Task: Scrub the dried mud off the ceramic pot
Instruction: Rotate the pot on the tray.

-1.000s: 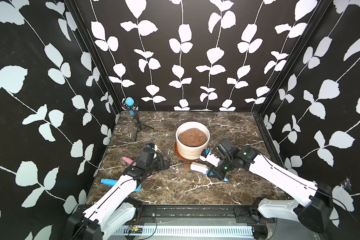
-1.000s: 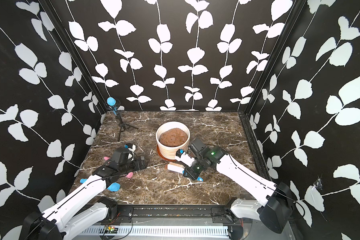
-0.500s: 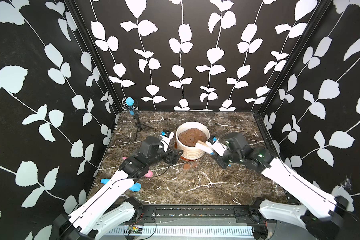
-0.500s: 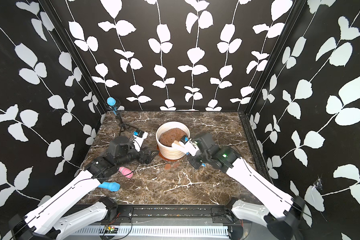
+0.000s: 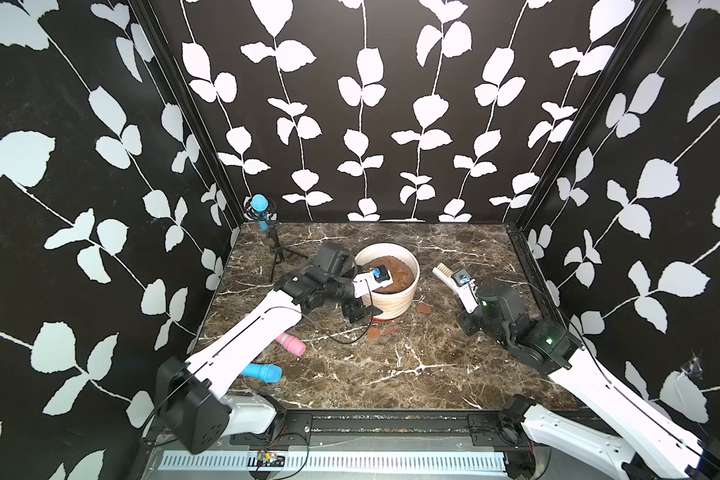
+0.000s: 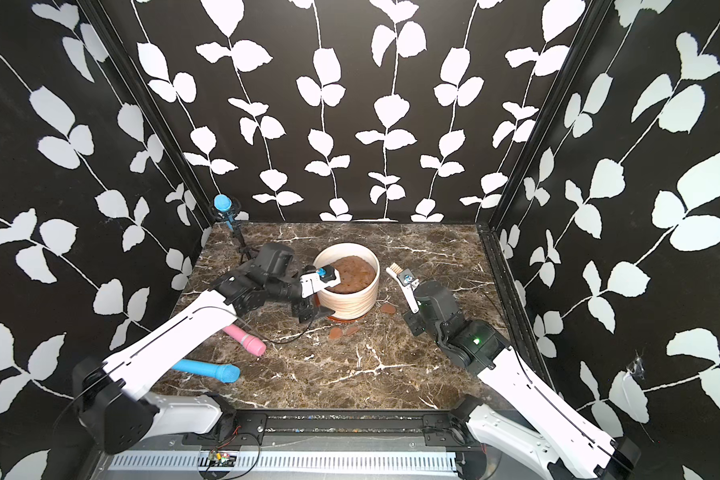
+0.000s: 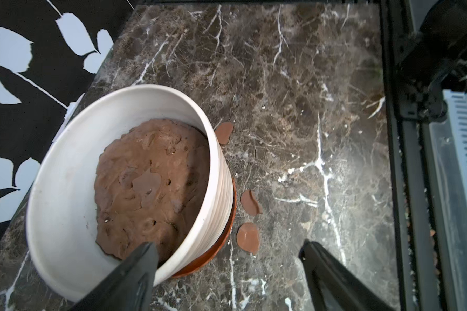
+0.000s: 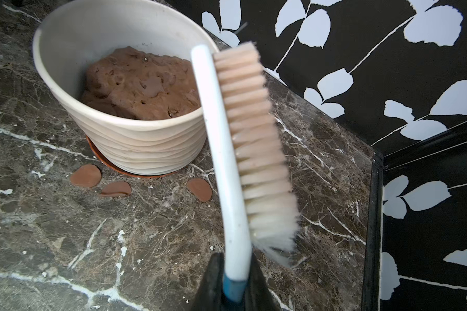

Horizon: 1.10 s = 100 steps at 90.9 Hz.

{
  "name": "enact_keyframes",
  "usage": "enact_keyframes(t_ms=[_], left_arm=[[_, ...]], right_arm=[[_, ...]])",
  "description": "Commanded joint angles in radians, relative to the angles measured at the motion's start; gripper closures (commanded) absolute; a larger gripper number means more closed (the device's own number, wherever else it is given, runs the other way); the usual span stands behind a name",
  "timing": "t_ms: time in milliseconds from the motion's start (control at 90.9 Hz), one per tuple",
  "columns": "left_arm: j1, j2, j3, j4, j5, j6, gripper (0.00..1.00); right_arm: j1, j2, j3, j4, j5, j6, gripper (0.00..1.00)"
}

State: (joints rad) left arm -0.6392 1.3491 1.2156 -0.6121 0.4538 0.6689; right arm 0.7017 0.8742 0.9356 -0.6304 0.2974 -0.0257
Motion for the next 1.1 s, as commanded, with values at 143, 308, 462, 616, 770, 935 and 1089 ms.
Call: enact_keyframes(t_ms=[143,308,462,616,770,935,1089], left_arm=[[-0.004,0.204,0.135,-0.172,-0.054,0.199,0.39],[-0.004,0.279,0.216,-0.196,-0.097,0.113,0.50],[-0.004,0.306,0.272,-0.261,-0.078,0.081,0.72],[-0.005,0.315,0.320,-0.294,-0.075,0.025,0.89],[-0.004,0.299,0.329,-0.280,-0.070,-0.055,1.00],[-0.004,0.265,0.302,-0.203,-0.090,-0.177,1.00],[-0.005,0.242,0.262,-0.119,-0.168,-0.315,1.00]], right_arm=[[-0.033,-0.003,-0.026,0.072,-0.085,0.023,1.00],[-0.037,0.018,-0.015,0.067,-0.185,0.035,1.00],[-0.042,0.044,0.000,0.055,-0.234,0.030,1.00],[-0.045,0.085,0.053,0.033,-0.331,0.029,1.00],[-0.047,0.122,0.066,0.025,-0.354,-0.008,1.00],[-0.047,0.172,0.088,-0.032,-0.363,-0.071,1.00],[-0.047,0.175,0.090,-0.064,-0.355,-0.130,1.00]])
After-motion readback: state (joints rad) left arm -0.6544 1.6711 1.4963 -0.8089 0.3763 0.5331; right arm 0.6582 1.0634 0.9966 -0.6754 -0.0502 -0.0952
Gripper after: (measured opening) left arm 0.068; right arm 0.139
